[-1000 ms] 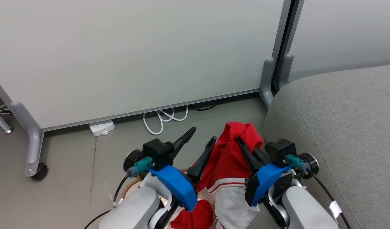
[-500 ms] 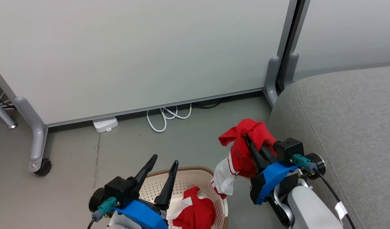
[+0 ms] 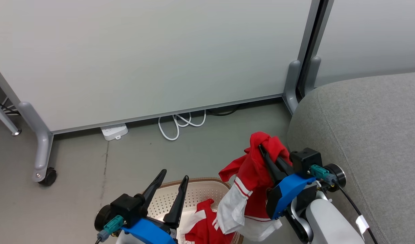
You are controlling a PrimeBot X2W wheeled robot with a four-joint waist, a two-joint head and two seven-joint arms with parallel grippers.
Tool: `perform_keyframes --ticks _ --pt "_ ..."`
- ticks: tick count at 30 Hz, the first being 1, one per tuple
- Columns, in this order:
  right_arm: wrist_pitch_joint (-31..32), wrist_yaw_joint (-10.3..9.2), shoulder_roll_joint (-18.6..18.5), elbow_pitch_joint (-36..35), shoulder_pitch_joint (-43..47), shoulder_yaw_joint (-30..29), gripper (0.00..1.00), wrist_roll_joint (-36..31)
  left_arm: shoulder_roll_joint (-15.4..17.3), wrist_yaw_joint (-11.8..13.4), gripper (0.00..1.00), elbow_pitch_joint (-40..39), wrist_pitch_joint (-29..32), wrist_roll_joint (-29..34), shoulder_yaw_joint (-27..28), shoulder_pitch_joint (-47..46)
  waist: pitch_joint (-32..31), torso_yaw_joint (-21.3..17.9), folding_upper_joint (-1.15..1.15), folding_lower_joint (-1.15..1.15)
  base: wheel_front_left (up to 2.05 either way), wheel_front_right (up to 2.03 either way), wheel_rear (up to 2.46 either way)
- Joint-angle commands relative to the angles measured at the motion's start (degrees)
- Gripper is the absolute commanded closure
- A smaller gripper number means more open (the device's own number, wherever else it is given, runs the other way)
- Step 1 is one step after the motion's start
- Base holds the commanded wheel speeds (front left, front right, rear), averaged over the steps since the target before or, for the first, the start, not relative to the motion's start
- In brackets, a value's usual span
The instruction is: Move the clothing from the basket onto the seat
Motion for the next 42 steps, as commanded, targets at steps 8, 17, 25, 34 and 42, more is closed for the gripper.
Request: perform_keyframes --ticks 8,17,25,34,42 --pt "0.06 -0.03 -0.14 -0.53 0.93 0.24 1.00 0.16 -0.87 -1.32 0.00 1.65 -0.18 1.72 1.61 0.40 -0.04 -0.56 0.00 0.00 0.00 0.00 0.00" --pt "0.06 -0.03 -0.14 -0.89 1.04 0.36 1.00 0.29 -1.58 -2.01 0.00 2.04 -0.18 3.09 2.98 0.86 0.24 -1.79 0.00 0.00 0.00 0.00 0.00" --pt "0.14 -0.04 -0.15 -0.48 0.36 0.89 1.00 0.35 -1.82 -2.51 0.00 2.15 -0.18 4.17 3.43 0.66 0.42 -7.12 0.00 0.00 0.00 0.00 0.00" --pt "0.32 -0.04 -0.14 -0.43 0.10 0.93 1.00 -0.33 -2.39 -2.92 0.00 1.87 -0.18 4.83 3.58 0.14 1.01 -15.88 0.00 0.00 0.00 0.00 0.00" --pt "0.25 -0.03 -0.12 -0.50 0.24 0.47 1.00 -0.77 -2.90 -3.12 0.00 1.95 -0.18 5.29 3.32 -0.15 1.23 -22.78 0.00 0.00 0.00 0.00 0.00"
